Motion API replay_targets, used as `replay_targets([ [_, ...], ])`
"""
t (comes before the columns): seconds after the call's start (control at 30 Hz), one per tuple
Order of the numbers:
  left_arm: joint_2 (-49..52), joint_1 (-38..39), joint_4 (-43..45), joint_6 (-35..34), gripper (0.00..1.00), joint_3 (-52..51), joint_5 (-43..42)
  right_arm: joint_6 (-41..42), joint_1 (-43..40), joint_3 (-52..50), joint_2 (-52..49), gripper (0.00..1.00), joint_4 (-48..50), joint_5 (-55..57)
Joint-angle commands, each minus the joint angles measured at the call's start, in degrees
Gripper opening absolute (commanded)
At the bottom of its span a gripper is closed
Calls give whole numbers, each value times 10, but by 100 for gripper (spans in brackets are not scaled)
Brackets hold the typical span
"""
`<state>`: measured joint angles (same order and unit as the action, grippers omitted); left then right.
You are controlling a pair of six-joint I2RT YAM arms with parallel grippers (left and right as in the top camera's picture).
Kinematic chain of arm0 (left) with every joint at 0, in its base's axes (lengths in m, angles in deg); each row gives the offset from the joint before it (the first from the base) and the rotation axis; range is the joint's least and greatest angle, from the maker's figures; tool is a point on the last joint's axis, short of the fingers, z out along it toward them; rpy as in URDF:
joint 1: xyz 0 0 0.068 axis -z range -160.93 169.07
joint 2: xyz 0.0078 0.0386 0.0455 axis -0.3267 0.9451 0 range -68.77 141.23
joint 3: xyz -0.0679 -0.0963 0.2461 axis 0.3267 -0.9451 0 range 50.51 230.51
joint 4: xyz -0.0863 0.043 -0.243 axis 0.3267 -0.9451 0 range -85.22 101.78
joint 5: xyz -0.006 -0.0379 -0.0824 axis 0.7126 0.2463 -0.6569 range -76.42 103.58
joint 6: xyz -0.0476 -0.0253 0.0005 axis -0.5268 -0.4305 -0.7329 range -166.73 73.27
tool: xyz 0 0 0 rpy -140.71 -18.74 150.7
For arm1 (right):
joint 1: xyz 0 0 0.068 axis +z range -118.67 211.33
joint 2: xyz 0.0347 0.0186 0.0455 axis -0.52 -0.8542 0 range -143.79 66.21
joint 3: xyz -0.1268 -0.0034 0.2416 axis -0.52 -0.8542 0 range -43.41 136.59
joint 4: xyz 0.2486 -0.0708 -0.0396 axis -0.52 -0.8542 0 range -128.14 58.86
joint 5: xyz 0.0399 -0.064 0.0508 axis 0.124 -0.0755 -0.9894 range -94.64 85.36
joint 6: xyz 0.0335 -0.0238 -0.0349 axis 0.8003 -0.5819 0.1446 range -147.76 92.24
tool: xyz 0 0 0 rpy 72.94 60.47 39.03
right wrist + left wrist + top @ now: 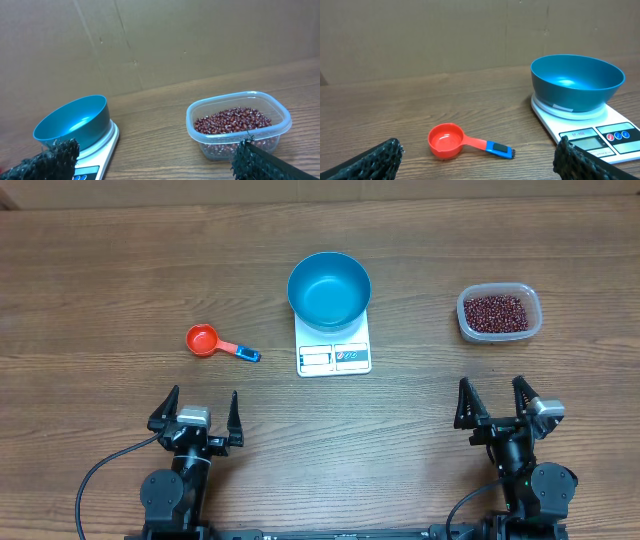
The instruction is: Scoop item into bowl and weigh 150g on scale
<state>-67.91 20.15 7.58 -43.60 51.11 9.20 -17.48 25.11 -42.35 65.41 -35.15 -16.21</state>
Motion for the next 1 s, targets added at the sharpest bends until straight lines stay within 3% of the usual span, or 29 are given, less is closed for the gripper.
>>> replay_targets([
  [0.0,-5,-3,0,5,100,-3,5,-1,5,-6,6,100,3,6],
  [0.97,-5,-3,3,-8,100,-3,3,-1,5,-6,6,100,3,6],
])
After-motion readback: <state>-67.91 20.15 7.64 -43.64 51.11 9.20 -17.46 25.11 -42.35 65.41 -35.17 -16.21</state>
